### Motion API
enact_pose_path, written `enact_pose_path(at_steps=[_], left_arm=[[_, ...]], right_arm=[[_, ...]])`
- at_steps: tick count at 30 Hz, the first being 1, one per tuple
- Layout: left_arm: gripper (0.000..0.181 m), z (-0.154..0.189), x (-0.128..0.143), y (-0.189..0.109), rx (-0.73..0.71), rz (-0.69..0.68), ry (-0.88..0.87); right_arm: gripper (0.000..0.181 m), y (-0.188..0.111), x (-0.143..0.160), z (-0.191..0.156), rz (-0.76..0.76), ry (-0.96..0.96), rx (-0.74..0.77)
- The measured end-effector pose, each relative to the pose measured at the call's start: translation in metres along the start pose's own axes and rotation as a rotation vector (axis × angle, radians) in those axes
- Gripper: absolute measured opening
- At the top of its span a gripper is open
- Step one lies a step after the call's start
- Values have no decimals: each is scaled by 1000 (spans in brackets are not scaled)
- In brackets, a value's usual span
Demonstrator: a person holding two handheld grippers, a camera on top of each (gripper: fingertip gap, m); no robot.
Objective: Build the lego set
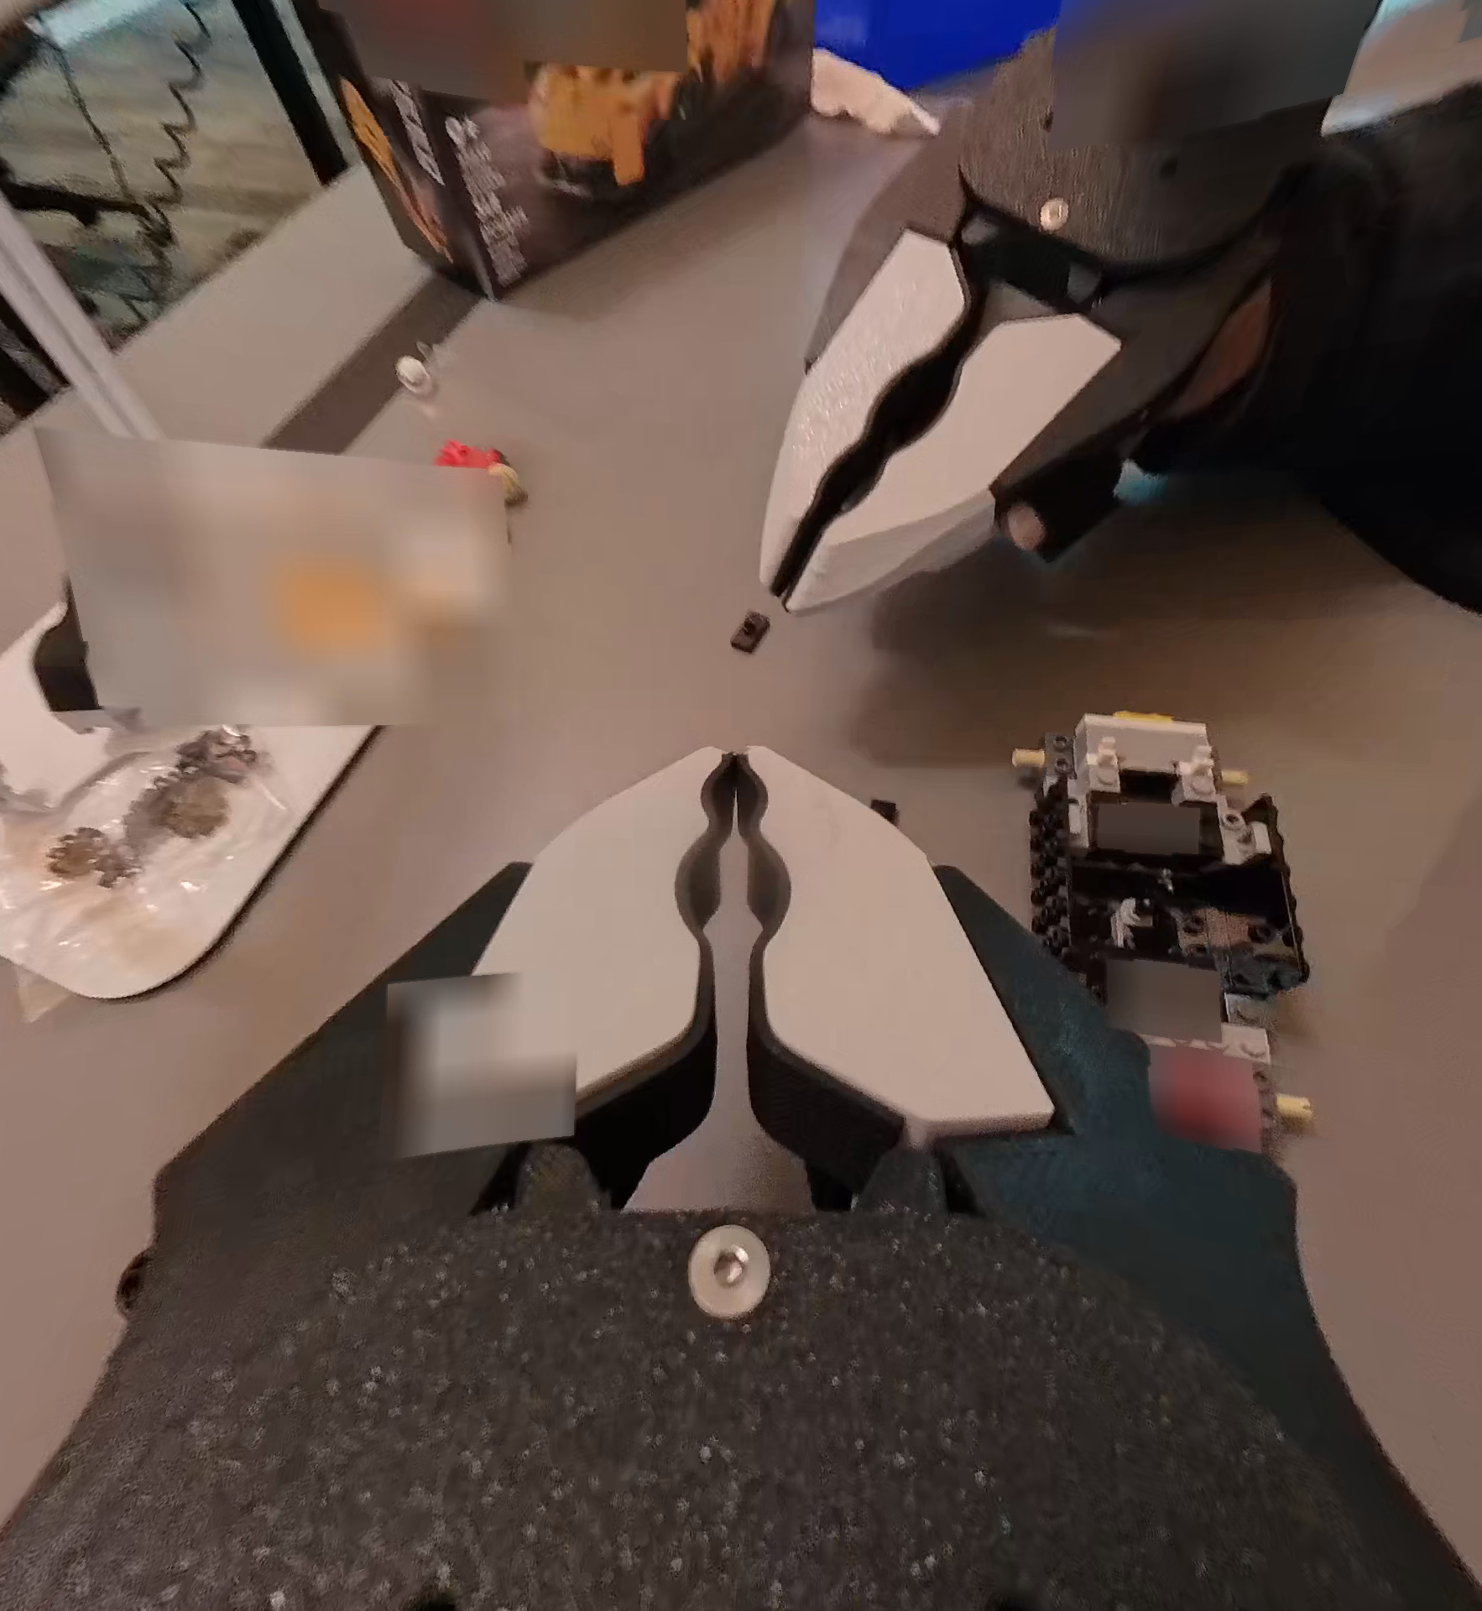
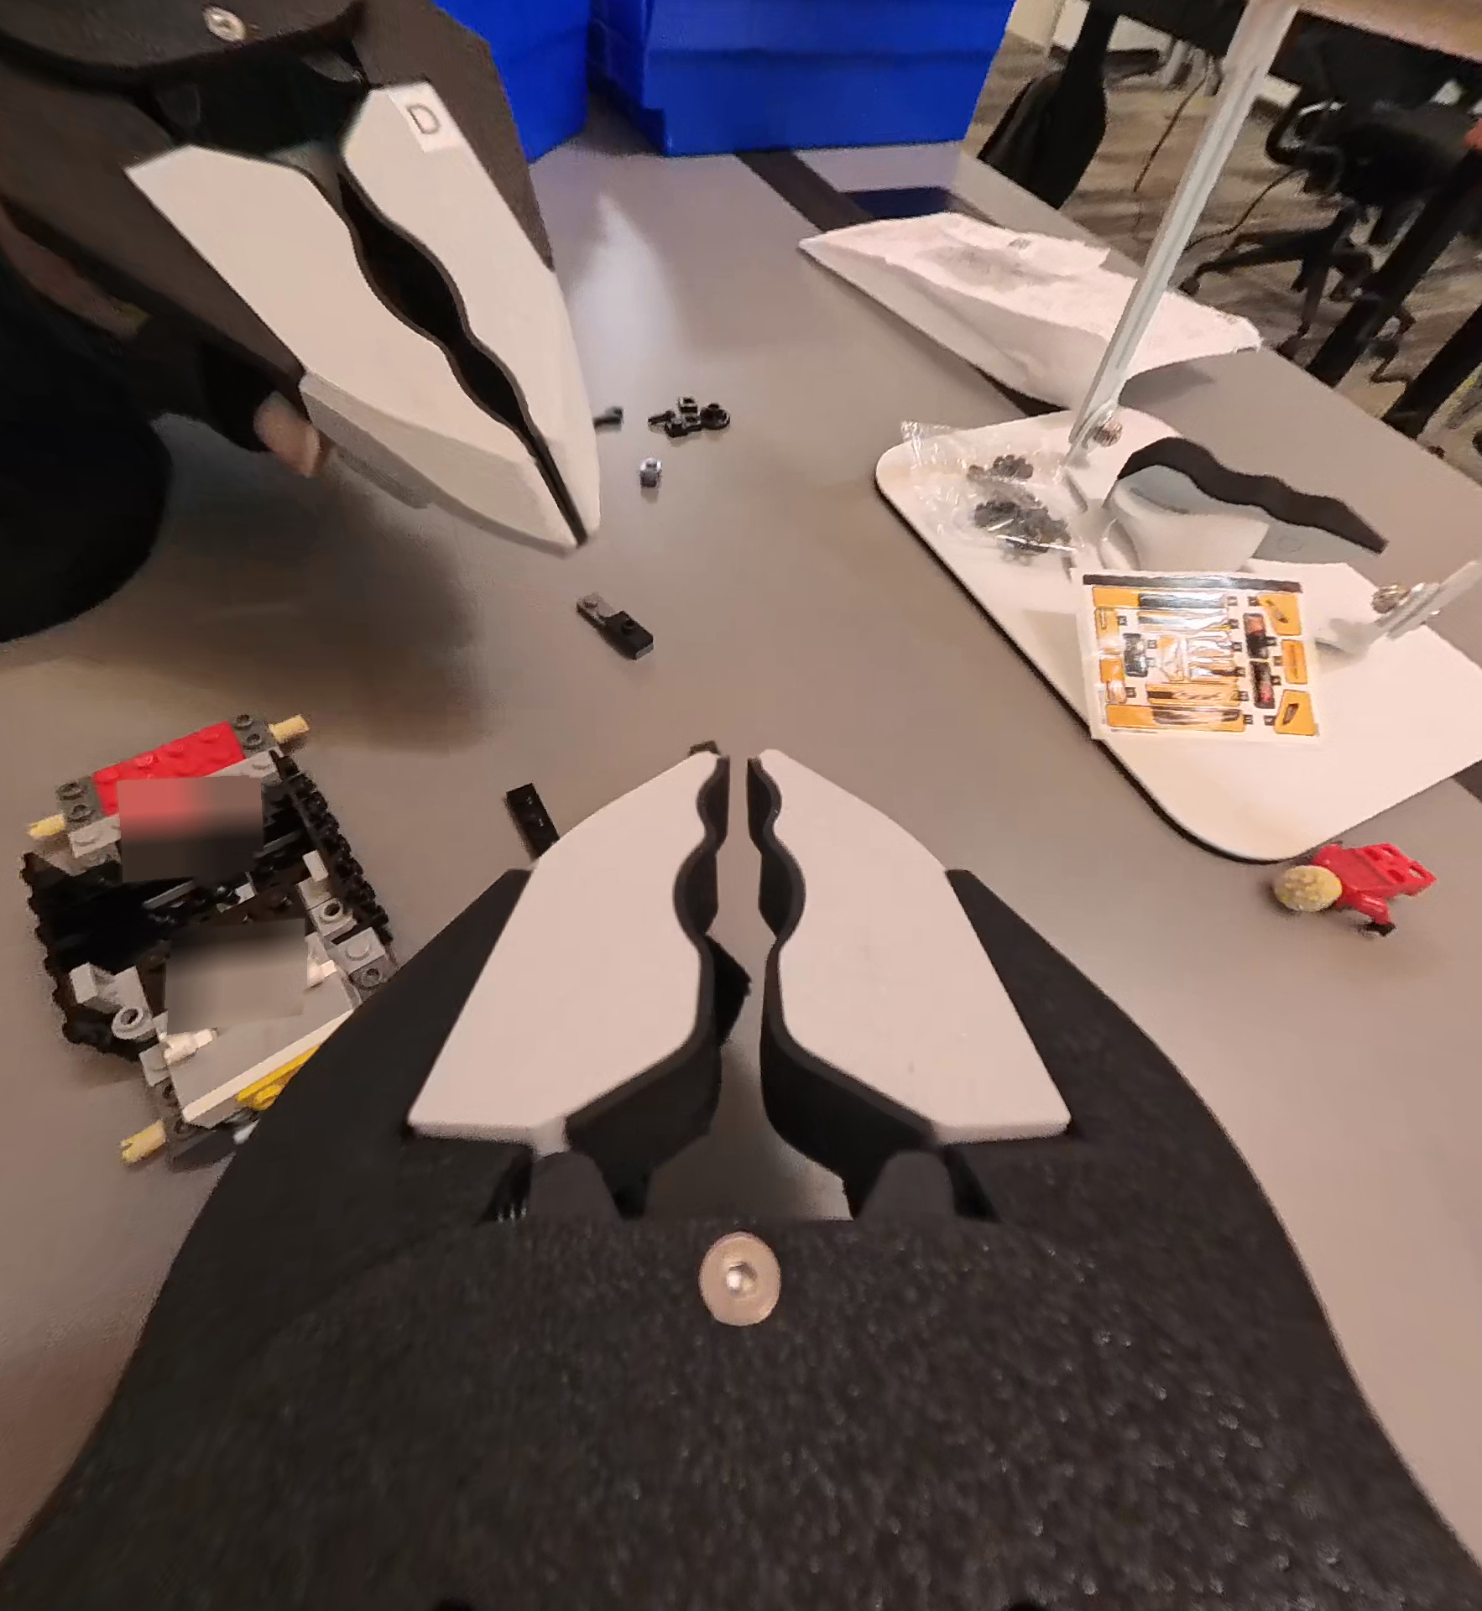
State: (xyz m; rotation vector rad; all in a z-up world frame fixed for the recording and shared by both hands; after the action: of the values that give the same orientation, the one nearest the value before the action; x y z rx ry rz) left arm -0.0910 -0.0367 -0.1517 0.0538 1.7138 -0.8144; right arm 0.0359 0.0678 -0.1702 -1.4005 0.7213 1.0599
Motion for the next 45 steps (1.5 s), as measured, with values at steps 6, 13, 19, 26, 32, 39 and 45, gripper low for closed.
enact_pose_path(at_steps=[6,13,19,26,32,39,45], left_arm=[[0,-2,-10,-14,-88,108,-36],[0,-6,-1,-27,-191,119,-90],[0,-6,8,-28,-195,94,-102],[0,-5,14,-22,-159,62,-110],[0,-6,14,-21,-152,63,-120],[0,-6,17,-19,-140,49,-125],[0,-6,19,-17,-129,38,-131]], right_arm=[[0,1,-8,9,32,-36,90],[0,2,-23,27,-98,-169,102],[10,-4,-7,36,-223,-157,13],[14,0,20,39,-312,-69,-87],[15,8,24,39,-367,-64,-136],[18,14,27,42,-480,-78,-203],[10,18,26,45,-496,-54,-255]])
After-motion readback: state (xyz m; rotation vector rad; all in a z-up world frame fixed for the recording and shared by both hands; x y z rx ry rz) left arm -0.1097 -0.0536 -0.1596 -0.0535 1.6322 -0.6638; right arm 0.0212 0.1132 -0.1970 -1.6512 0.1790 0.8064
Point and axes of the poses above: each gripper's, where its closed fingertips meet, y out along the fingers, x out of its underside, z = x × y across the jaws, the point moved 7 cm from there along -y, back along the fingers
